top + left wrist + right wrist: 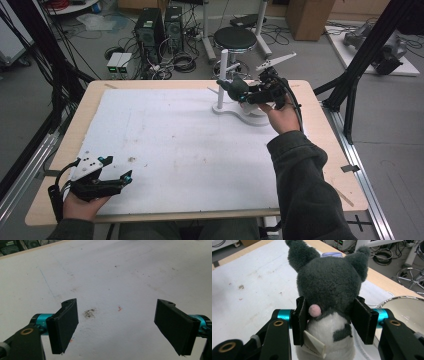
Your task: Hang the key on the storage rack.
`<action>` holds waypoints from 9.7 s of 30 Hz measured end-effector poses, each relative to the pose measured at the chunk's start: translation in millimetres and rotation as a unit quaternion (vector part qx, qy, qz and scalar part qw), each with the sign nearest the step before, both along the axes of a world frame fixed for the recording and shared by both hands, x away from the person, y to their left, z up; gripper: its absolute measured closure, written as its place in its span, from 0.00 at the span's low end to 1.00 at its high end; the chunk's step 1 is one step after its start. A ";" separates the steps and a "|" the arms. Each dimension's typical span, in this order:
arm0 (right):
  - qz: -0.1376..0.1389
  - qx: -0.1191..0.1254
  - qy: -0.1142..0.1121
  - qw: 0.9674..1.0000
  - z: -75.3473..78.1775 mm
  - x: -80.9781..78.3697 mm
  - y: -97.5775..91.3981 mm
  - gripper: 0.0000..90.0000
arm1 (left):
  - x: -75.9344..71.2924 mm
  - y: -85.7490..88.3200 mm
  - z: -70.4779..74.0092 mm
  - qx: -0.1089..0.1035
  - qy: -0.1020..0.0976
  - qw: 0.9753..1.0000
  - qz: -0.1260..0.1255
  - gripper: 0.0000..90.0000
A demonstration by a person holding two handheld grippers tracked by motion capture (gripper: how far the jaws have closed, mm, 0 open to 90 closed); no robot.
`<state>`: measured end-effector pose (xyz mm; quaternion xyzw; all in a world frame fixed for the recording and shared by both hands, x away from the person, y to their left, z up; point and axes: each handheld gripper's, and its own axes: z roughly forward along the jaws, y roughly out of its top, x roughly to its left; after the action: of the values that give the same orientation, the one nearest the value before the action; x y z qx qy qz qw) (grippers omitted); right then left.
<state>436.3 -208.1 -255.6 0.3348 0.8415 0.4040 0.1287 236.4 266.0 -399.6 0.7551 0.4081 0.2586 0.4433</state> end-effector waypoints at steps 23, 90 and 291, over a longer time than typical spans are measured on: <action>-0.025 -0.004 0.023 0.999 -19.4 14.4 -2.7 0.55 | 0.0 0.4 0.0 0.000 -0.001 1.000 0.002 0.22; -0.048 -0.042 0.065 0.996 -57.2 30.9 13.6 0.54 | -1.0 1.7 0.5 0.001 -0.002 1.000 0.001 0.22; -0.031 0.041 0.013 0.999 -118.9 -75.8 -31.3 0.14 | -2.2 0.4 0.3 0.001 0.000 1.000 0.004 0.22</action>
<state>360.6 -239.4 -374.6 0.3708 0.8152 0.4293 0.1166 234.2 266.4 -399.2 0.7539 0.4110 0.2605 0.4415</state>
